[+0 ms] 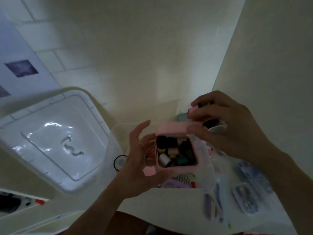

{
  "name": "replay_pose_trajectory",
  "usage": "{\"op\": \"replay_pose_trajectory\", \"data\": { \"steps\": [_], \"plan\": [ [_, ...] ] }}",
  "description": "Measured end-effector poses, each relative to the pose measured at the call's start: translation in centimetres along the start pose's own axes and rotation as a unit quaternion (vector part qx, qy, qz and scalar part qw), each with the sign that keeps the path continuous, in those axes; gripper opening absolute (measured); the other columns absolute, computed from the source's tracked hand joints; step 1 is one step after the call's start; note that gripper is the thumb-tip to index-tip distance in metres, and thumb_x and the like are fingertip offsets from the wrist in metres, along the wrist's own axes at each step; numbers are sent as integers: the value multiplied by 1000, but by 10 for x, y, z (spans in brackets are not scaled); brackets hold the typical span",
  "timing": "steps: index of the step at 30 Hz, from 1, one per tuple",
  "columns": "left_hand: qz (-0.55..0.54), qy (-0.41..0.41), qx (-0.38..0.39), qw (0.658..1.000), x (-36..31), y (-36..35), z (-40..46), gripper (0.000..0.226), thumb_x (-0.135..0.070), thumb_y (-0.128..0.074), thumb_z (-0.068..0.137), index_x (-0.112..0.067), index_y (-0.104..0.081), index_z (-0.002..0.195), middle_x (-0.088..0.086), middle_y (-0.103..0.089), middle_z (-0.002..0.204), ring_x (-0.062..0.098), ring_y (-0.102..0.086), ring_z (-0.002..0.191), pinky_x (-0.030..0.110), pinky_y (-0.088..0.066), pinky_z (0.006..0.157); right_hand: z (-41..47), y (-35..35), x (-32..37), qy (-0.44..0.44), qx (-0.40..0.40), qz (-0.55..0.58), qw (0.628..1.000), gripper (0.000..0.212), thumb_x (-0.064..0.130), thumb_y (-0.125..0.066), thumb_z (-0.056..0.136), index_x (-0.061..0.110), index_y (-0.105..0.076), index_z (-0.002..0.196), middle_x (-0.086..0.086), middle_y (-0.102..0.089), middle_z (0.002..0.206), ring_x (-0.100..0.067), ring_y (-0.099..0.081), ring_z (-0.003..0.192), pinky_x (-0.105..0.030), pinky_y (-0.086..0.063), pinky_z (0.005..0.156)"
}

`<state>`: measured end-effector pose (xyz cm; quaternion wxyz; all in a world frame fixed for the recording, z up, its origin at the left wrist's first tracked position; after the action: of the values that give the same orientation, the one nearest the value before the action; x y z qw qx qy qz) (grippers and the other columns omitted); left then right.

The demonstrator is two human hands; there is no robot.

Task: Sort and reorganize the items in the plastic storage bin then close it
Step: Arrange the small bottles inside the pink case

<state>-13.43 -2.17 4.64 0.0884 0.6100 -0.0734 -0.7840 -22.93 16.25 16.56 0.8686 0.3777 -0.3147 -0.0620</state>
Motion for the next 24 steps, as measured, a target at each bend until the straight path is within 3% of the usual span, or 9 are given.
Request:
{"op": "replay_pose_trajectory", "data": {
  "steps": [4, 8, 11, 13, 15, 18, 24],
  "plan": [
    [-33, 8, 21, 999, 2, -3, 4, 84, 8, -79, 75, -10, -27, 139, 8, -49, 136, 35, -51, 130, 65, -55, 83, 15, -3, -15, -70, -71, 17, 995, 27, 34, -74, 82, 13, -77, 100, 3, -62, 112, -1, -69, 80, -11, -54, 79],
    [-26, 16, 13, 999, 3, 2, 9, 97, 9, -80, 75, -11, -23, 151, -1, -50, 141, 28, -52, 131, 52, -57, 90, 16, 1, -15, -107, -112, -2, 988, 23, 25, -75, 84, 14, -75, 104, 2, -61, 116, 1, -68, 85, -8, -51, 82],
    [-32, 25, 6, 999, 5, 6, 11, 107, 8, -81, 75, -21, -18, 155, 1, -47, 143, 28, -50, 133, 47, -57, 91, -1, 14, -1, -98, -130, 34, 986, 13, 9, -68, 90, 12, -73, 102, 0, -64, 110, -10, -69, 90, -21, -55, 82],
    [-35, 26, 7, 999, 5, 7, 12, 108, 9, -81, 75, -21, -16, 156, 0, -46, 145, 27, -49, 134, 45, -57, 92, -14, 7, 9, -125, -69, 97, 985, 9, 17, -70, 89, 20, -72, 98, 7, -68, 101, -14, -69, 86, -27, -56, 76],
    [-32, 26, 18, 999, 4, 5, 14, 109, 10, -81, 75, -18, -14, 156, -1, -46, 145, 27, -50, 133, 44, -56, 94, -24, -12, 12, -167, 14, 120, 979, 10, 30, -74, 84, 30, -71, 93, 12, -71, 90, -11, -70, 79, -24, -55, 71],
    [-22, 27, 29, 999, 4, 1, 18, 109, 8, -82, 74, -15, -13, 156, -4, -50, 143, 26, -52, 133, 45, -55, 97, -29, -36, 10, -185, 90, 119, 971, 12, 34, -78, 79, 33, -72, 90, 18, -71, 81, -3, -69, 75, -18, -54, 70],
    [1, 26, 25, 999, 8, -3, 17, 112, 3, -86, 72, -18, -16, 156, -9, -49, 144, 20, -53, 132, 37, -55, 96, -33, -61, 0, -195, 177, 67, 962, 22, 36, -74, 82, 36, -73, 104, 21, -70, 94, 3, -67, 83, -23, -57, 76]
  ]
}}
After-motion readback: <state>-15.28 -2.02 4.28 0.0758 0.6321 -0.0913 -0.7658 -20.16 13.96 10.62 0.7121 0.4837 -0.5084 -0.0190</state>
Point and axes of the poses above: each hand's wrist, its own z-axis towards the middle knuckle, its own y-axis out of the back of the hand, x = y × z, the point moved 6 cm from there along z, towards the middle knuckle
